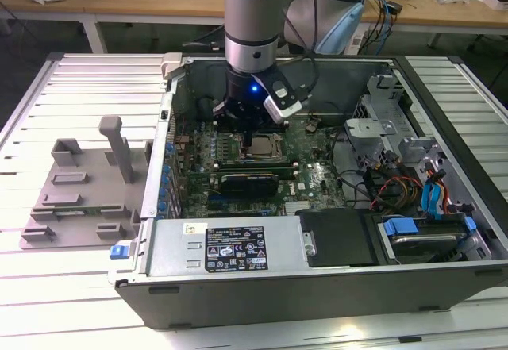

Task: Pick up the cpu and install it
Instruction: 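Close the cpu cover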

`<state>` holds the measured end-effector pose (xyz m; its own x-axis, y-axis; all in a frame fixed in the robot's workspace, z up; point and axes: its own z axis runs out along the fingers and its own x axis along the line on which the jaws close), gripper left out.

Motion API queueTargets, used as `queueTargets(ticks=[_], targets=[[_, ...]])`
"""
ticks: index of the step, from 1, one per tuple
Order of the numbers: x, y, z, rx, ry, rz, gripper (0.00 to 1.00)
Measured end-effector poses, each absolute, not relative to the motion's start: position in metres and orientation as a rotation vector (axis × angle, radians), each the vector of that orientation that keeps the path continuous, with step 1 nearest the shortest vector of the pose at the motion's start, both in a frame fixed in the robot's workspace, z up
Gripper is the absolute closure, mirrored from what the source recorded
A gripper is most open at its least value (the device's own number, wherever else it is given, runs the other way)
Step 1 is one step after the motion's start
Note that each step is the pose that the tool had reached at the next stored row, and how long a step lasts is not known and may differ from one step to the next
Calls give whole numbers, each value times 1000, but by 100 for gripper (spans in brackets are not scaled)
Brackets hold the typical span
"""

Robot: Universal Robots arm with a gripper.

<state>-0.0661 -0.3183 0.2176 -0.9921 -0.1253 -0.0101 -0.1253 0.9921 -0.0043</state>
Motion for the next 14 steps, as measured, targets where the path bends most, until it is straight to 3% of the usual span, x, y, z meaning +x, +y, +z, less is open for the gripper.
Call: queueTargets(ticks=[14], targets=[[-69,-318,211,-161,3127,-5,89]])
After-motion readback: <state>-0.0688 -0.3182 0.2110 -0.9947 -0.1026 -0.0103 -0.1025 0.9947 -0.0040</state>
